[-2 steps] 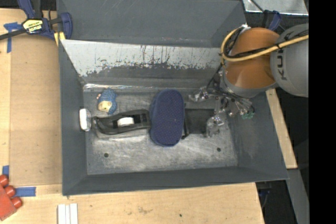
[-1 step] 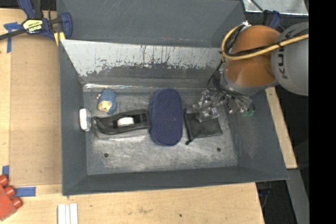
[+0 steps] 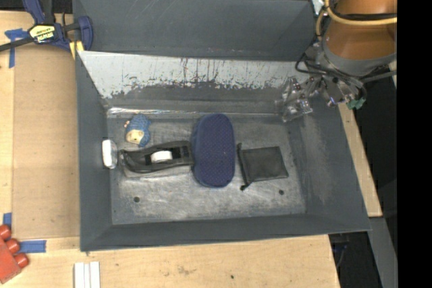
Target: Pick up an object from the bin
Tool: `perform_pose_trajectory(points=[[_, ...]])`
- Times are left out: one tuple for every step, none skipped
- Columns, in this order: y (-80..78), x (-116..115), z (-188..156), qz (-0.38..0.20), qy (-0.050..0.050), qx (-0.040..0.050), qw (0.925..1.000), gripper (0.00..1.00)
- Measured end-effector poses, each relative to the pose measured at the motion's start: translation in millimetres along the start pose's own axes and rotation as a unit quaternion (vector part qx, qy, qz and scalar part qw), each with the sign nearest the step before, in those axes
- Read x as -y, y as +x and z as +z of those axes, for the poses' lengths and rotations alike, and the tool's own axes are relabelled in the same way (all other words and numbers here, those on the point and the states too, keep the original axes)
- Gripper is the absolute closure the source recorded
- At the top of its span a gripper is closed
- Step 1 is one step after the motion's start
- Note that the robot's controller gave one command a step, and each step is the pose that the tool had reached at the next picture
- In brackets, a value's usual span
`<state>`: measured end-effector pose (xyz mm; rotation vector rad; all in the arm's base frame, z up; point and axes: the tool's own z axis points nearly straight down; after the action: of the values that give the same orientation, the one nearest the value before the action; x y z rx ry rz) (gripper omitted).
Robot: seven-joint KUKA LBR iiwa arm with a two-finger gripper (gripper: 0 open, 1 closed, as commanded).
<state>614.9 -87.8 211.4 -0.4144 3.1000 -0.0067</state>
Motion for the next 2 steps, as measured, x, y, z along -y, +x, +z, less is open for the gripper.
perform_pose_trajectory(points=[[2.1, -1.1, 5.4, 0.000, -0.002, -0.0045, 1.0000, 0.00], [2.1, -1.2, 5.4, 0.000, -0.002, -0.0045, 1.0000, 1.00]])
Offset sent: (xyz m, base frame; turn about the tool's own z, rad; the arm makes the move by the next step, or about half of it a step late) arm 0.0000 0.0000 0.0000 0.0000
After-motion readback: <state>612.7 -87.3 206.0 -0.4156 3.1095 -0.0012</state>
